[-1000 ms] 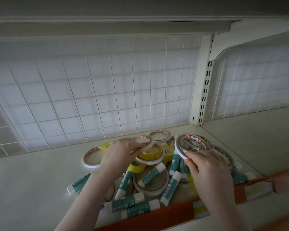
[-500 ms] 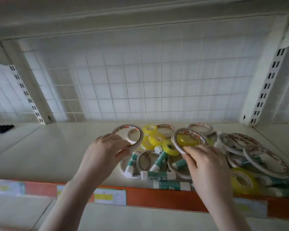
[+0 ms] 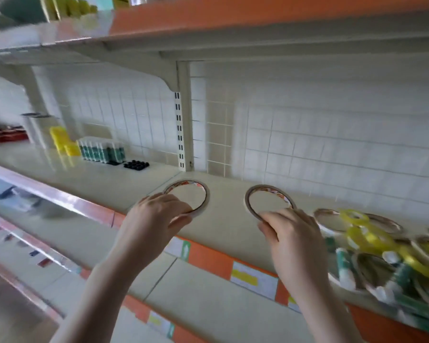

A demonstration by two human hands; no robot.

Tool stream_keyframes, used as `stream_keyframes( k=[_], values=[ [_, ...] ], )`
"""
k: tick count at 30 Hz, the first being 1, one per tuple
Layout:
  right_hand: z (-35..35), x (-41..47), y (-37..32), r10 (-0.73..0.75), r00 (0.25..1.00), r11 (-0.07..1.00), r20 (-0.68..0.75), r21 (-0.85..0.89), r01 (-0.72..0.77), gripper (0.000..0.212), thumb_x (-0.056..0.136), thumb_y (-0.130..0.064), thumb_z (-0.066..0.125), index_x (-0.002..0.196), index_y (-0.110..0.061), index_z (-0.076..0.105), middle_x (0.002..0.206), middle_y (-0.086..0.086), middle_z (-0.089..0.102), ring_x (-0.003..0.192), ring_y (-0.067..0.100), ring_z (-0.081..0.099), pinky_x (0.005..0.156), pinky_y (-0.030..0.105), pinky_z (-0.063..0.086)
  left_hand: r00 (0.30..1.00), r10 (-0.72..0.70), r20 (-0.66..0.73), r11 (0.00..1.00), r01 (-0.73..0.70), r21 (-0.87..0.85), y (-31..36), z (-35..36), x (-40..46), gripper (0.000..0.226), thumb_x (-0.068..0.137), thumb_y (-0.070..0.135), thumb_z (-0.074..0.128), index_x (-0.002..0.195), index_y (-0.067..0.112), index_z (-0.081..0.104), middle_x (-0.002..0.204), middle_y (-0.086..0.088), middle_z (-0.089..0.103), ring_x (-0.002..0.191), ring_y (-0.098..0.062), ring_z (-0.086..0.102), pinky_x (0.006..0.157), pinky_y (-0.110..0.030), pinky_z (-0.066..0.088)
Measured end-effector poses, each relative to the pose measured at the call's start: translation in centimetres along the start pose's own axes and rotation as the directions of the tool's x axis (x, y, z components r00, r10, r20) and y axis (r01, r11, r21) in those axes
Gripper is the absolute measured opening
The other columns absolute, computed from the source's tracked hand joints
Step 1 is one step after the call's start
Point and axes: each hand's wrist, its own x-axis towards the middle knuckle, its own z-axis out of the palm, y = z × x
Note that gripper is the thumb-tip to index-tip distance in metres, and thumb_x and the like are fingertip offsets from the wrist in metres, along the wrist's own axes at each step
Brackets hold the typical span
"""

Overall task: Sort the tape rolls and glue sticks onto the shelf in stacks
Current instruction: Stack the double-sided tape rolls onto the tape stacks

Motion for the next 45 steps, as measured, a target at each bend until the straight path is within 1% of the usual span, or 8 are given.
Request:
stream_keyframes(
  k=[5,11,17,24,29,34,41,45],
  values=[
    [6.4,2.0,-9.7,-0.035,0.999,0.998,0.031,0.047,0.033,0.004,0.067,-0.019,0.063,0.067,-0.017,0.066,0.063,-0.002,0.059,0.064,0.027,0.059,0.064,0.031,0.029,0.999,0.024,-0.034,0.999,-0.023,0.024,-10.6,-4.0,-2.6,0.029,0.079,0.041,0.049,0.077,0.021,0.07,0.069,0.006,0.064,0.063,-0.019,0.061,0.056,-0.031,0.05],
    [13.1,5.3,-19.9,-0.065,0.997,0.991,0.047,0.123,0.059,0.008,0.065,-0.016,0.063,0.072,-0.016,0.068,0.064,-0.001,0.06,0.064,0.027,0.059,0.063,0.031,0.029,0.998,-0.053,-0.035,0.992,0.057,0.117,-22.2,-8.6,-4.8,0.008,0.072,0.028,0.07,0.077,0.022,0.071,0.069,0.008,0.064,0.063,-0.018,0.062,0.057,-0.028,0.051],
    [19.9,8.9,-27.1,-0.098,0.991,0.982,0.09,0.172,0.081,0.021,0.061,-0.003,0.083,0.068,-0.013,0.067,0.063,0.001,0.061,0.064,0.028,0.058,0.065,0.03,0.033,0.991,-0.123,-0.058,0.98,0.13,0.152,-32.0,-11.1,-5.8,0.02,0.064,0.014,0.084,0.077,0.02,0.071,0.069,0.007,0.065,0.063,-0.02,0.063,0.058,-0.032,0.053],
    [29.8,14.1,-34.8,-0.135,0.99,0.96,0.036,0.252,0.122,0.001,0.073,-0.012,0.07,0.073,-0.013,0.071,0.065,0.003,0.064,0.064,0.03,0.059,0.063,0.032,0.044,0.984,-0.159,-0.078,0.966,0.171,0.195,-44.4,-12.5,-5.7,0.008,0.071,0.024,0.072,0.079,0.021,0.071,0.069,0.008,0.064,0.064,-0.02,0.061,0.057,-0.034,0.051],
    [37.4,18.9,-40.6,-0.168,0.985,0.951,0.037,0.268,0.152,0.003,0.071,-0.013,0.069,0.07,-0.011,0.07,0.063,0.006,0.062,0.062,0.031,0.058,0.059,0.034,0.047,0.98,-0.176,-0.092,0.951,0.194,0.24,-54.0,-13.2,-3.4,0.017,0.064,0.015,0.083,0.075,0.02,0.071,0.067,0.007,0.064,0.06,-0.019,0.061,0.054,-0.028,0.046],
    [44.2,24.7,-46.4,-0.161,0.985,0.948,0.059,0.288,0.138,0.008,0.071,-0.01,0.076,0.068,-0.012,0.069,0.065,0.006,0.065,0.064,0.03,0.06,0.059,0.034,0.048,0.983,-0.153,-0.098,0.963,0.171,0.211,-63.5,-14.3,-0.3,0.012,0.068,0.029,0.065,0.075,0.021,0.071,0.066,0.007,0.063,0.062,-0.02,0.062,0.057,-0.033,0.052],
    [52.1,29.9,-54.4,-0.177,0.977,0.933,0.119,0.337,0.128,0.019,0.075,-0.027,0.061,0.067,-0.013,0.07,0.061,0.005,0.062,0.06,0.03,0.056,0.053,0.032,0.044,0.985,-0.143,-0.093,0.968,0.159,0.193,-75.9,-15.4,1.3,0.007,0.072,0.025,0.074,0.077,0.022,0.071,0.068,0.008,0.063,0.065,-0.021,0.062,0.057,-0.037,0.052],
    [57.9,32.3,-59.1,-0.111,0.972,0.957,0.209,0.287,0.047,0.013,0.08,-0.019,0.069,0.072,-0.009,0.069,0.065,0.01,0.061,0.068,0.027,0.054,0.059,0.036,0.044,0.99,-0.104,-0.09,0.979,0.118,0.167,-84.0,-15.5,2.3,0.015,0.066,0.018,0.083,0.076,0.021,0.072,0.067,0.007,0.064,0.061,-0.019,0.062,0.05,-0.024,0.042]
  ],
)
